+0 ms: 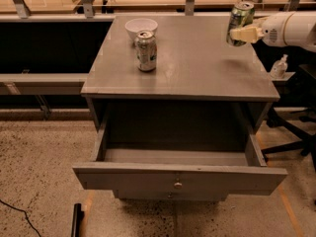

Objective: Place green can into top drawer

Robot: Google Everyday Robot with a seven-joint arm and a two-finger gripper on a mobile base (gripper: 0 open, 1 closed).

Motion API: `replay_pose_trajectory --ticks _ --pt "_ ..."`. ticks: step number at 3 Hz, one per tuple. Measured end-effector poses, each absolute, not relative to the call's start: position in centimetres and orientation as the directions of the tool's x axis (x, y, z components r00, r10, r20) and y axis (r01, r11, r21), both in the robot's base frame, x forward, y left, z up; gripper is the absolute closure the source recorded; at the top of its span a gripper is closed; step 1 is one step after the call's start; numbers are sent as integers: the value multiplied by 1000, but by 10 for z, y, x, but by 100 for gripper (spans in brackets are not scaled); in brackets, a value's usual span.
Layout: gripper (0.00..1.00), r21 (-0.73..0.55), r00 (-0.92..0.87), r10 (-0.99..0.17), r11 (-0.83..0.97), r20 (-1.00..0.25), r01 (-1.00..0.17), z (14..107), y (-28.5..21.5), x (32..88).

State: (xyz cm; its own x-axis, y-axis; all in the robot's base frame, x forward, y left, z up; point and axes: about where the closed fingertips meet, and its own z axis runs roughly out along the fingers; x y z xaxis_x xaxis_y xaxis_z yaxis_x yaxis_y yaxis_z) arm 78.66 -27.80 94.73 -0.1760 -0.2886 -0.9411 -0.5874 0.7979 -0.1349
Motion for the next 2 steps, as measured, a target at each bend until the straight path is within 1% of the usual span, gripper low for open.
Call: replay_pose_trajectory --ticks 1,2 --pt "100 -99 -214 -289 778 -933 -620 923 -258 775" --pt "100 -97 -216 -289 776 -933 -623 922 -256 774"
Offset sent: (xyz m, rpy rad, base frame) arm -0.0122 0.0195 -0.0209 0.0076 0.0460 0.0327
